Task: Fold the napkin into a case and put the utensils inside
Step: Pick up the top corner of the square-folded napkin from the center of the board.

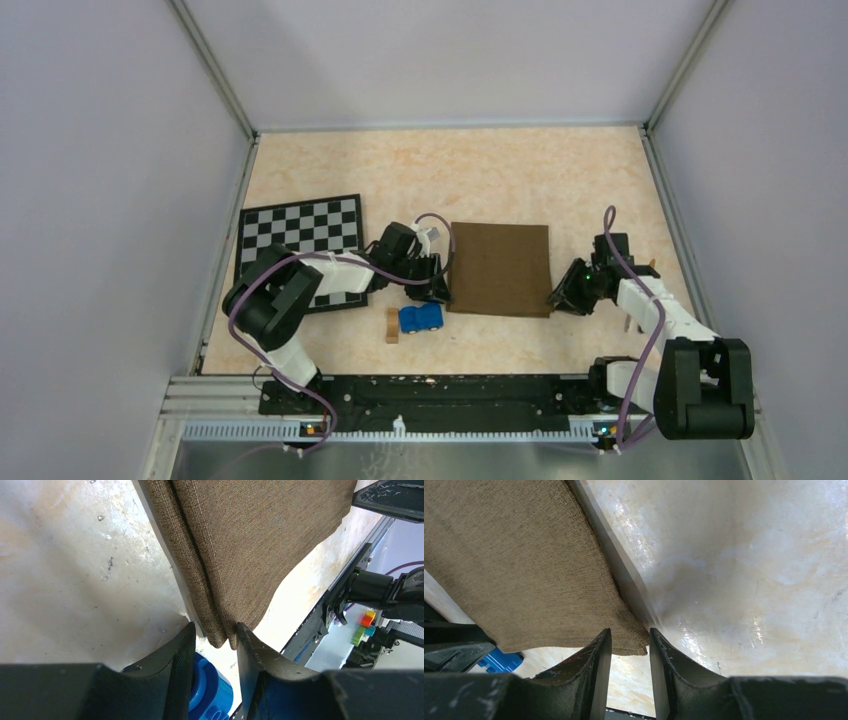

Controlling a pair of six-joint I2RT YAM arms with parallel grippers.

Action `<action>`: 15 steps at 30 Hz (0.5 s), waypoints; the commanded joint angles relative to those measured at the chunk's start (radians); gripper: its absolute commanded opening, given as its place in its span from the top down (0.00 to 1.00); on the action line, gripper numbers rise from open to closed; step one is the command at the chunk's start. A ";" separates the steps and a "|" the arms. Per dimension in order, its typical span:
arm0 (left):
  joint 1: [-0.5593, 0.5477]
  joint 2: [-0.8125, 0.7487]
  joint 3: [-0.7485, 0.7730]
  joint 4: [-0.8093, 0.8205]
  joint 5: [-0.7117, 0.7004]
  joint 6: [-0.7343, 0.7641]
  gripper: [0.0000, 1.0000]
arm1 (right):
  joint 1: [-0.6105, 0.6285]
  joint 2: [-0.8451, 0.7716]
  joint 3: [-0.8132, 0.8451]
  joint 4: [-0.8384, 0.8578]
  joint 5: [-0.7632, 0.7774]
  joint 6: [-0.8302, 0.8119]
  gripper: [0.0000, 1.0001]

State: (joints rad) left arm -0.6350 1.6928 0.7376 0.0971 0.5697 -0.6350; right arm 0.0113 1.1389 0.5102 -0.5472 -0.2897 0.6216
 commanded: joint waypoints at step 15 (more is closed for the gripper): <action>-0.006 -0.019 -0.035 -0.039 -0.040 0.011 0.56 | 0.024 -0.001 -0.018 0.029 -0.020 0.018 0.66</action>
State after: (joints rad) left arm -0.6369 1.6855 0.7273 0.1043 0.5690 -0.6384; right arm 0.0200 1.1397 0.4896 -0.5308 -0.3050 0.6323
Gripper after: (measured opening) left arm 0.433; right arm 0.347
